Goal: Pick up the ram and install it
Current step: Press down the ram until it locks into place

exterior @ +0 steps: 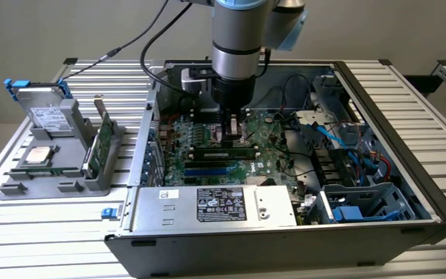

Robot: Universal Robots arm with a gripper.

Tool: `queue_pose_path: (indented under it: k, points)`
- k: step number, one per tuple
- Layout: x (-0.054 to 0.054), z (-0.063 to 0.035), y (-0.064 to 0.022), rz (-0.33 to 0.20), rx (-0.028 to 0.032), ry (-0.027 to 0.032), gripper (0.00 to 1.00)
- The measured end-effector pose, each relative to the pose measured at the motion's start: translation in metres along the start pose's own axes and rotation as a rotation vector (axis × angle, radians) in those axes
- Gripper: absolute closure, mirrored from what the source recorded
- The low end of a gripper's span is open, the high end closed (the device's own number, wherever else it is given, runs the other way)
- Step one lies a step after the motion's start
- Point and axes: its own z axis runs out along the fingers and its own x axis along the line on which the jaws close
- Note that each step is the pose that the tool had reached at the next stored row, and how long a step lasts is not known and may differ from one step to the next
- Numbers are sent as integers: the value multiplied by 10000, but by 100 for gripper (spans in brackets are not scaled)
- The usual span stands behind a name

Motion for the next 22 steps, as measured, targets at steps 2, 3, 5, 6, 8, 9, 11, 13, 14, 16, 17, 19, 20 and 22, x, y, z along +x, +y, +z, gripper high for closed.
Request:
queue_pose_path:
  k: [2, 3, 5, 6, 8, 9, 11, 13, 14, 16, 17, 19, 20, 22]
  points:
    - [-1, 23, -1, 0, 0, 0, 90]
    - [-1, 35, -1, 0, 1, 0, 90]
    - [-1, 37, -1, 0, 0, 0, 90]
    - [-1, 37, -1, 1, 0, 0, 90]
    - [-2, 48, -1, 0, 1, -1, 90]
    - [-2, 57, -2, 0, 0, -1, 90]
    - [-3, 71, -2, 0, 0, -1, 90]
    - [-3, 86, -2, 0, 1, -1, 90]
    - [-4, 93, -2, 1, 0, 0, 90]
    - [-3, 103, -2, 0, -3, 5, 90]
    - [-3, 108, -2, 0, -4, 7, 90]
    - [-4, 120, -3, 0, -3, 5, 90]
    - [-5, 128, -3, 1, 1, -4, 90]
    - [-4, 139, -3, 1, -4, 8, 90]
